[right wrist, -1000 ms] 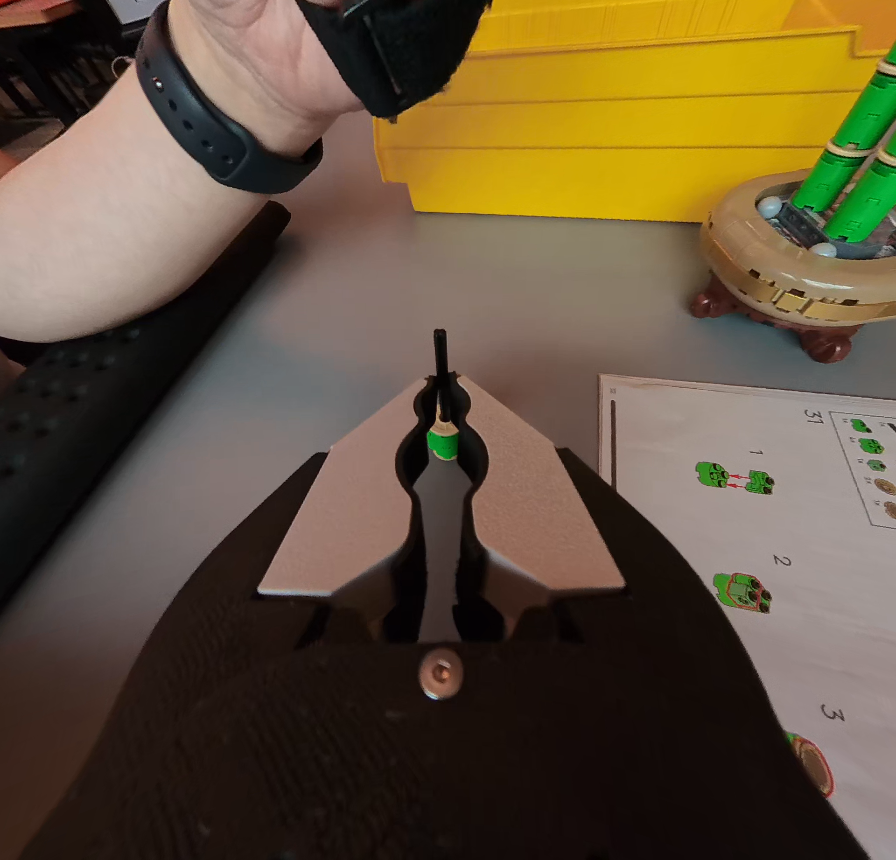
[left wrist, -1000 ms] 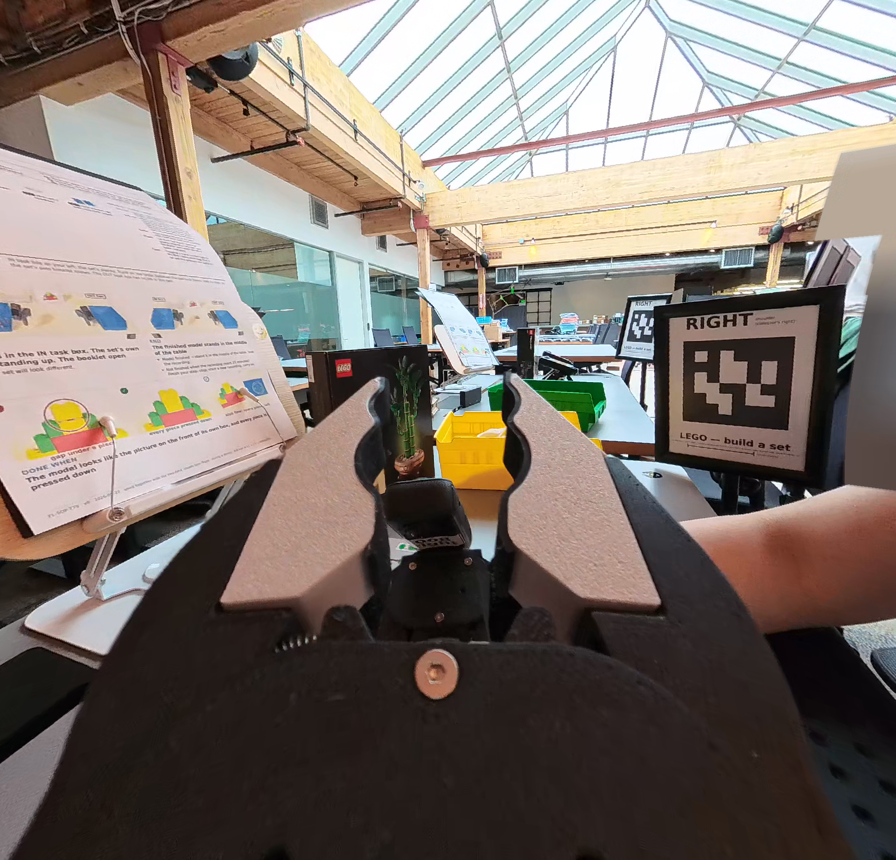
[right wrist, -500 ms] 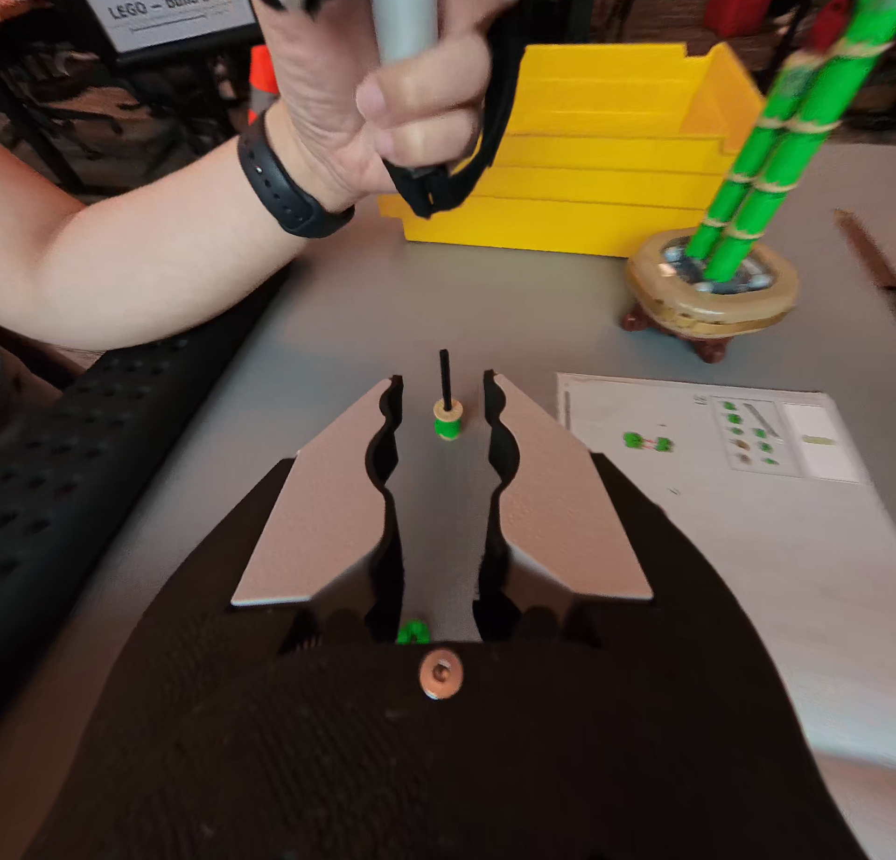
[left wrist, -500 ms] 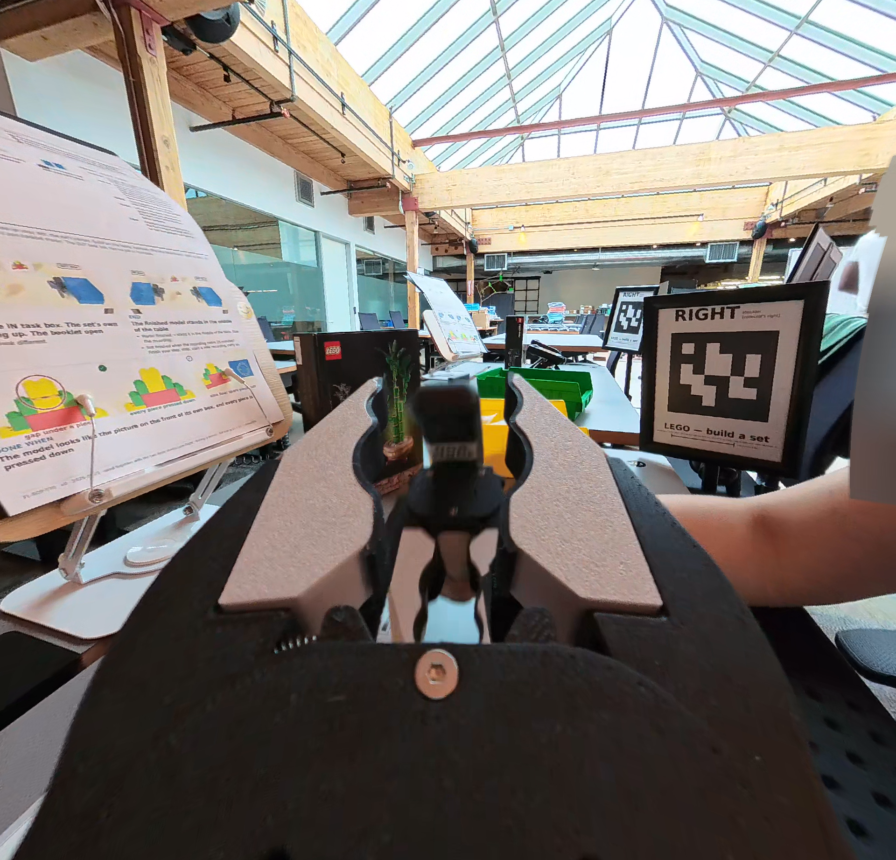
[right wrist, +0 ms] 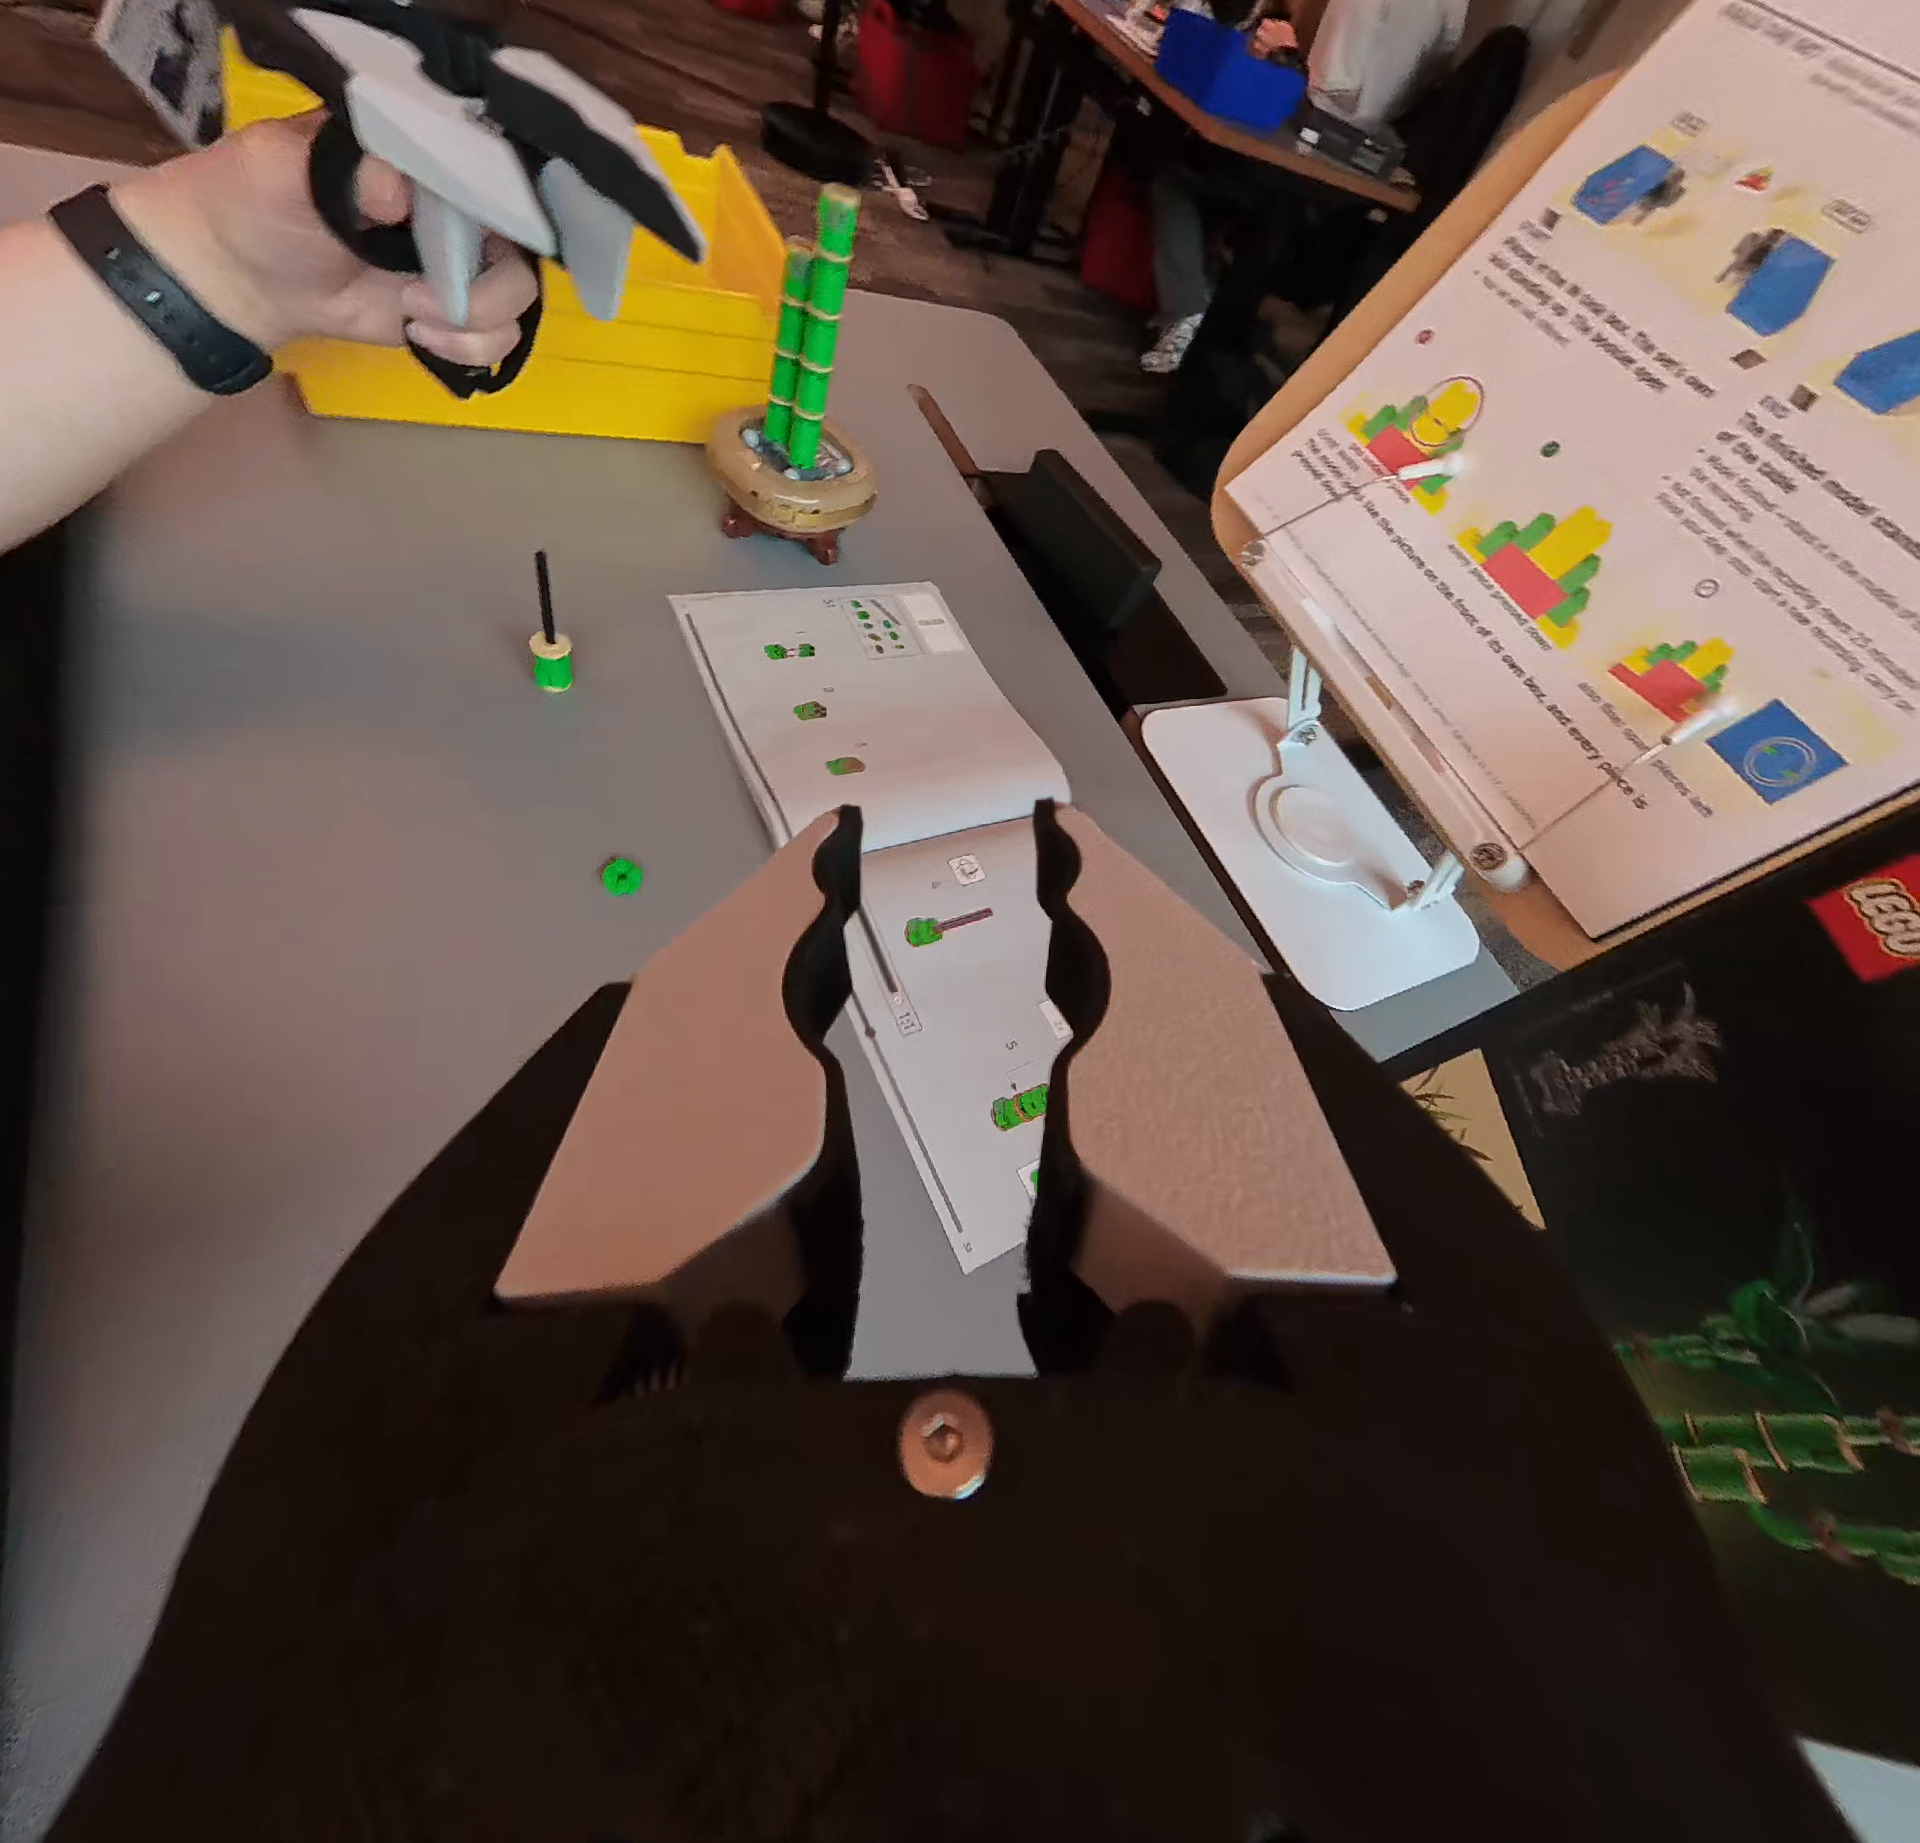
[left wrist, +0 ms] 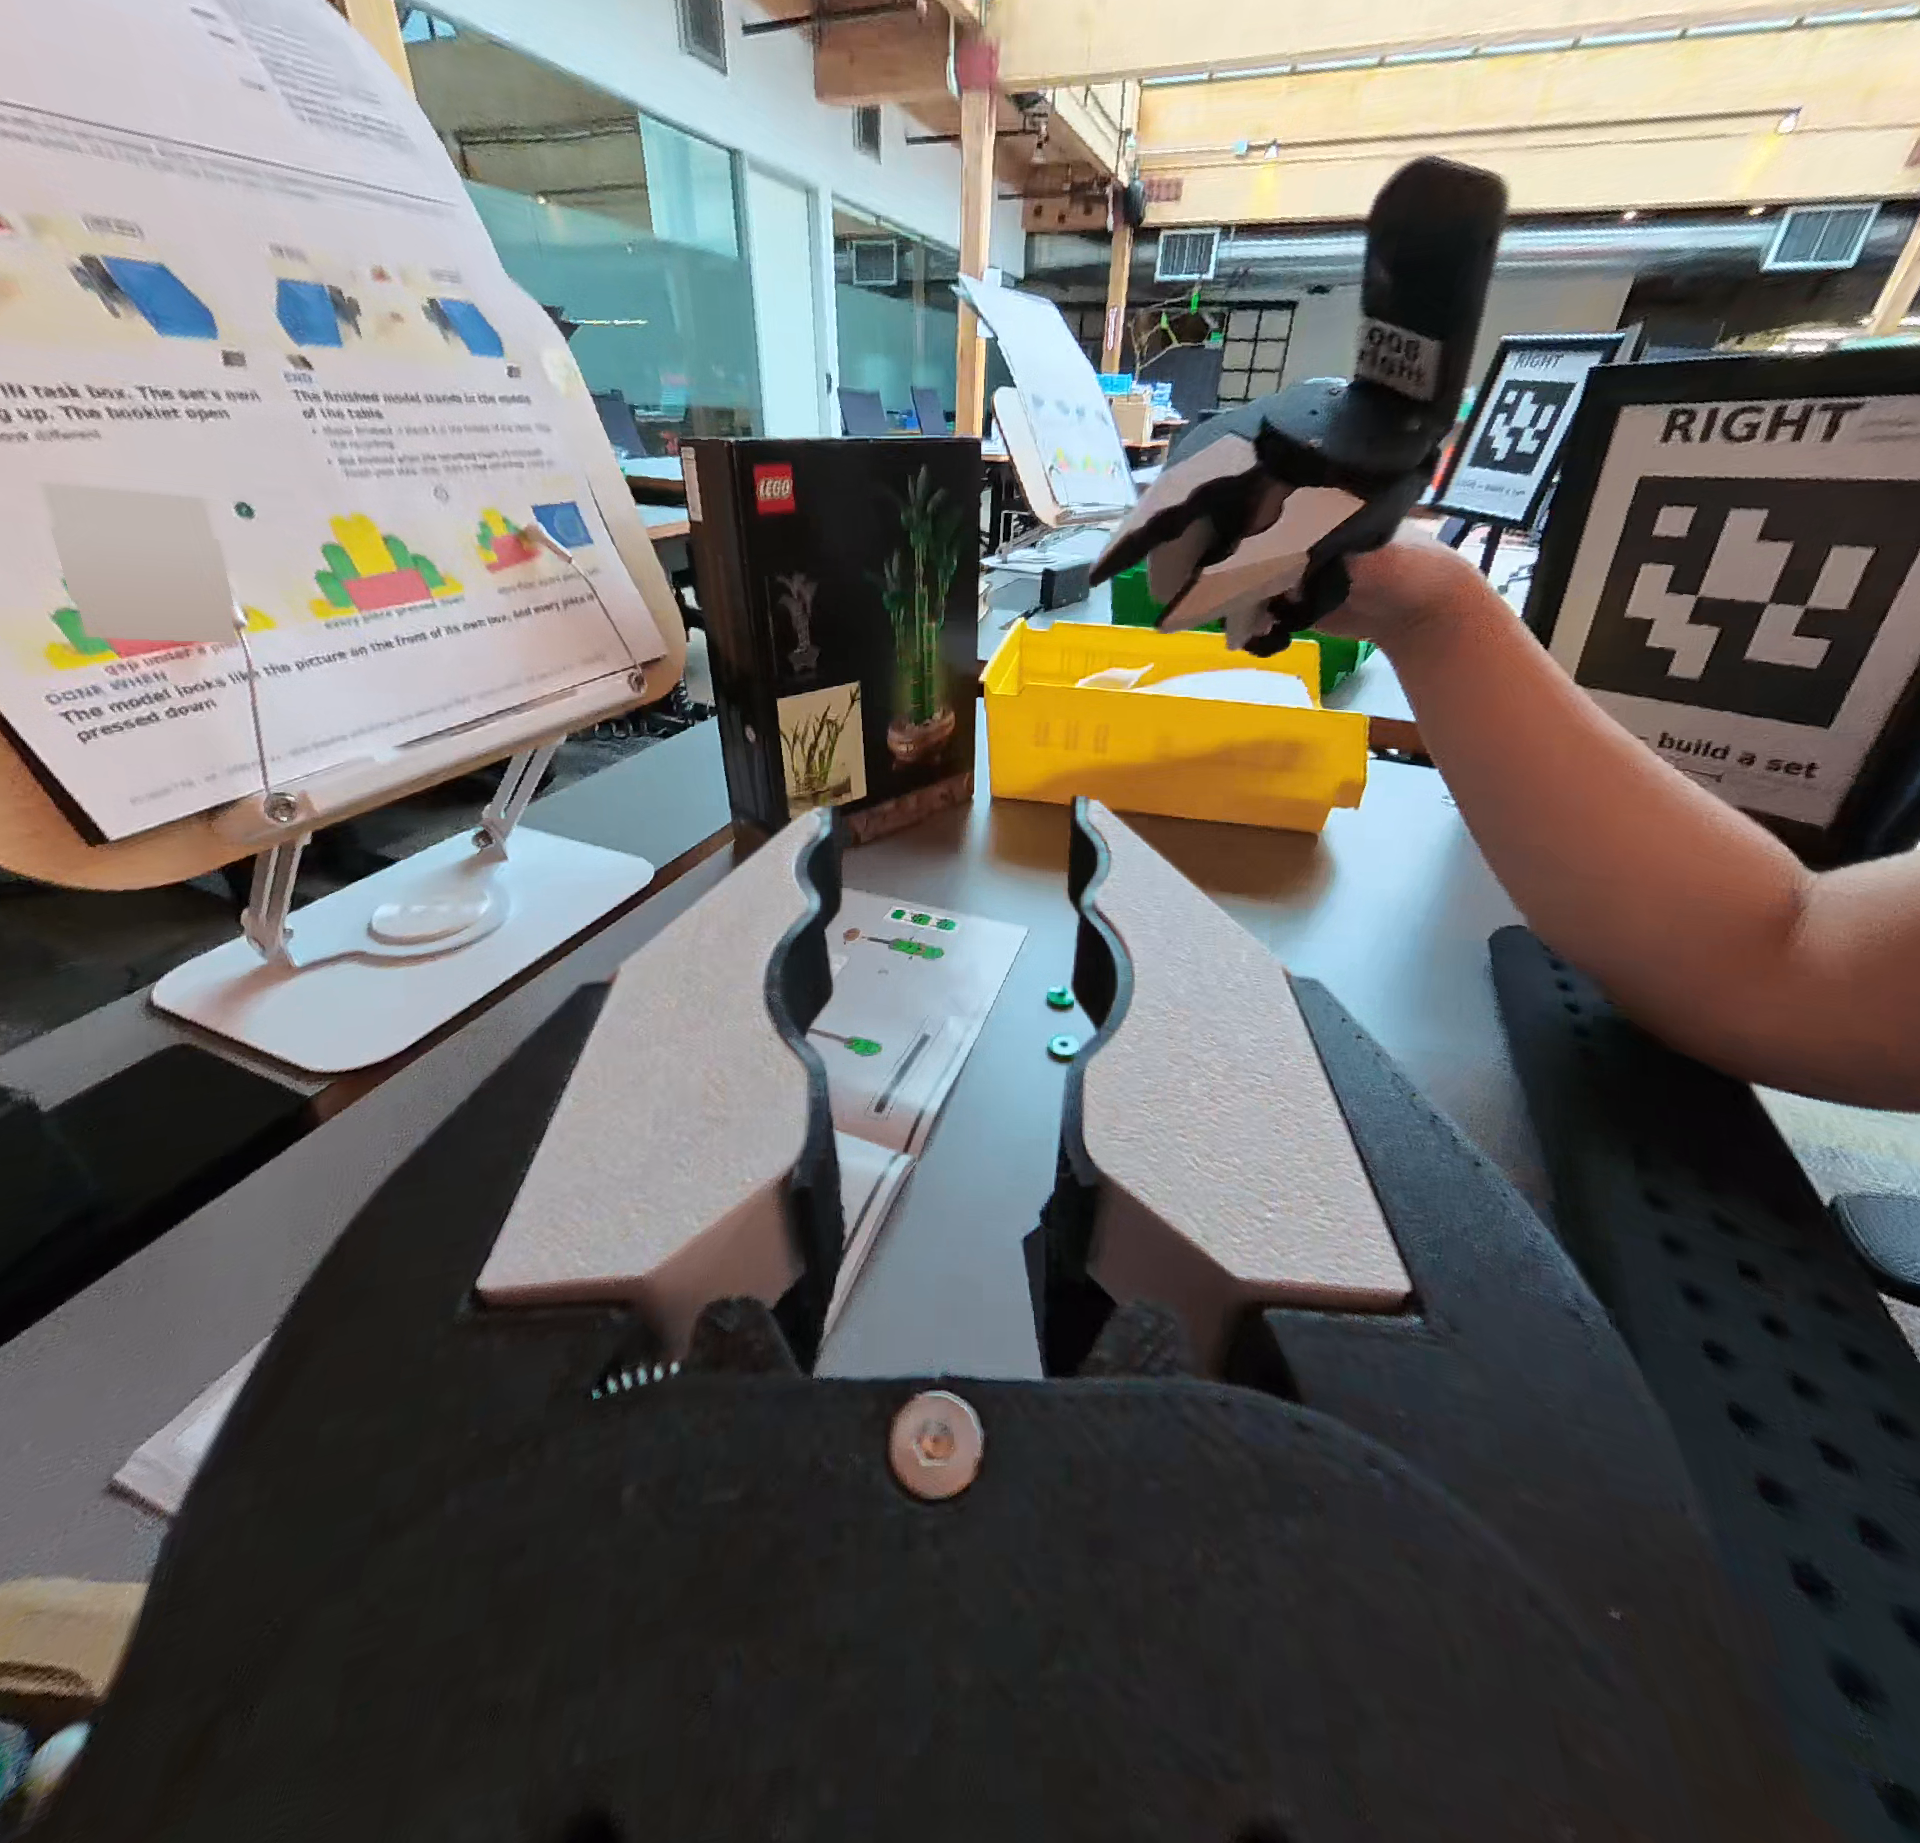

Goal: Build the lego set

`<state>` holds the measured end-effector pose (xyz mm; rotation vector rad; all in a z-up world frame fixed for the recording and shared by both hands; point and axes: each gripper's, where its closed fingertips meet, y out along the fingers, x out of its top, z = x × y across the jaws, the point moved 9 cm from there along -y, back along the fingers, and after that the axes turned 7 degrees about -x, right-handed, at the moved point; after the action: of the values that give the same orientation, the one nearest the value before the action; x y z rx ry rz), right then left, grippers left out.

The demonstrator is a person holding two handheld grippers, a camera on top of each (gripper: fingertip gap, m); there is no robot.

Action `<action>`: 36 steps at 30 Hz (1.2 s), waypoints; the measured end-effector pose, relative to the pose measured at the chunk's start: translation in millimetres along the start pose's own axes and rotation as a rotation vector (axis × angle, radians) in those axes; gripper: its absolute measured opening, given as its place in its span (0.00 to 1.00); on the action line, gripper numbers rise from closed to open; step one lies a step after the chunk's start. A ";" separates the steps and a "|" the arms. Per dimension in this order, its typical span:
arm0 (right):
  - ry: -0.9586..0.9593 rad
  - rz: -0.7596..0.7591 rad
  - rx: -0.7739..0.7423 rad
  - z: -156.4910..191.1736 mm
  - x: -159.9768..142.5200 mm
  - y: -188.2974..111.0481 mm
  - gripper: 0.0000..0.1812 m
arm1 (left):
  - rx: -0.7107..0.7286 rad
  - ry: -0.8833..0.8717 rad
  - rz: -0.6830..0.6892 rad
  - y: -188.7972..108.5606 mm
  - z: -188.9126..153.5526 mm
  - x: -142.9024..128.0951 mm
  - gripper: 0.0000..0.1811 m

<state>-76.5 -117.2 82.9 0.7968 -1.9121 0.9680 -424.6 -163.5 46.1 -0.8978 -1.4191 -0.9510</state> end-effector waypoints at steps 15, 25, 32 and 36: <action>0.111 0.485 0.154 -13.0 -100.2 39.2 0.07 | -0.168 -0.131 -0.044 23.6 3.1 -13.3 0.00; 0.117 0.612 0.262 8.0 -117.1 46.2 0.07 | -0.190 -0.135 0.061 46.4 -0.2 -26.6 0.00; 0.068 0.685 0.307 21.2 -125.7 70.7 0.12 | -0.175 -0.116 0.070 46.0 -0.6 -25.7 0.02; 0.088 0.651 0.303 20.9 -133.3 80.2 0.13 | -0.172 -0.113 0.062 44.2 -0.6 -24.4 0.03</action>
<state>-88.2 -72.9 -67.2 0.2695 -2.0074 1.6844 -382.0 -147.3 24.2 -1.1324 -1.4104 -0.9996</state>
